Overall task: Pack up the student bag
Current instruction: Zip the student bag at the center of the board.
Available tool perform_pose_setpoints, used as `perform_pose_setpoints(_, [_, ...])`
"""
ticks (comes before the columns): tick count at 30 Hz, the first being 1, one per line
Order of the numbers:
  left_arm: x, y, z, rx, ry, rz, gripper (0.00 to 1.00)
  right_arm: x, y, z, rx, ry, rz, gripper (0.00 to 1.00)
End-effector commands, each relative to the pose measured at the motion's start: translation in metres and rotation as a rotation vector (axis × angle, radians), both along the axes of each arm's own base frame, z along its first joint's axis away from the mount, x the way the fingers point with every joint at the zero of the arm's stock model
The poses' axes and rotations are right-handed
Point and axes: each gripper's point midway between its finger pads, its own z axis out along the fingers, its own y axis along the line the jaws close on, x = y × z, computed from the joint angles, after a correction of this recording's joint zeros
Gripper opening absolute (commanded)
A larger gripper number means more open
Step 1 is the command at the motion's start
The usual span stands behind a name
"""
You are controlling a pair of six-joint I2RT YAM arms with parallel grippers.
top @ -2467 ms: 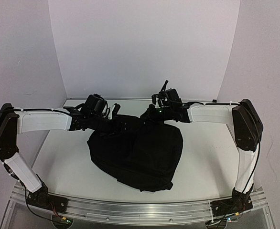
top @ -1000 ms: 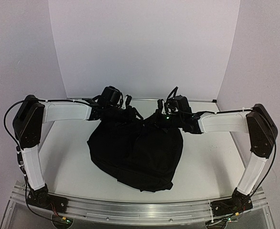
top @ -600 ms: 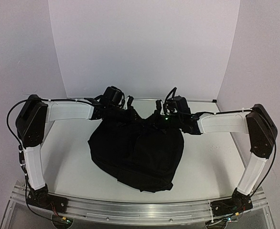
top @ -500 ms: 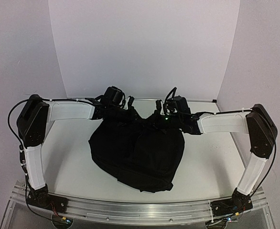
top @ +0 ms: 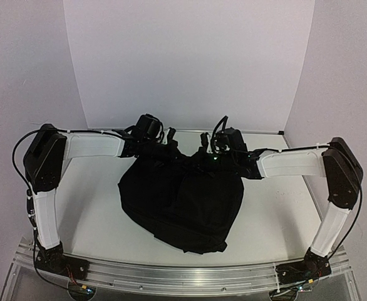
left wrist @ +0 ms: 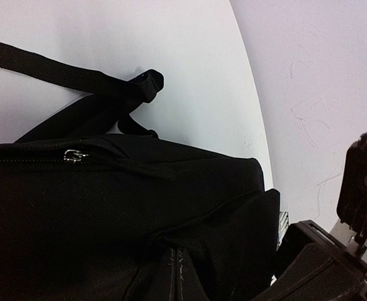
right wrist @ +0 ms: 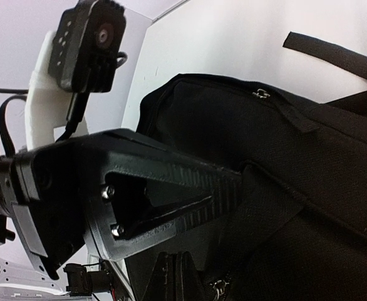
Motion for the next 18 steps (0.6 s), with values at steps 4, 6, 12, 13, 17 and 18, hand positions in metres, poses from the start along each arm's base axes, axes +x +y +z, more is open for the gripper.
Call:
perform_pose_setpoints(4, [0.031, -0.001, 0.032, -0.113, -0.088, 0.047, 0.00, -0.042, 0.021, 0.010, 0.015, 0.006, 0.088, 0.00])
perform_pose_setpoints(6, [0.033, -0.001, 0.032, -0.120, -0.090, 0.048, 0.00, -0.050, 0.025, 0.009, 0.013, 0.012, 0.104, 0.00])
perform_pose_setpoints(12, [0.035, 0.000, 0.032, -0.125, -0.095, 0.051, 0.00, -0.076, 0.040, 0.016, 0.019, 0.018, 0.141, 0.00])
perform_pose_setpoints(13, [0.035, 0.001, 0.032, -0.126, -0.094, 0.052, 0.00, -0.078, 0.040, 0.017, 0.019, 0.018, 0.142, 0.00])
perform_pose_setpoints(17, [0.035, 0.002, 0.032, -0.125, -0.094, 0.053, 0.00, -0.088, 0.040, 0.021, 0.014, 0.020, 0.144, 0.00])
perform_pose_setpoints(18, [0.035, 0.002, 0.033, -0.126, -0.097, 0.050, 0.01, -0.090, 0.038, 0.021, 0.010, 0.021, 0.143, 0.00])
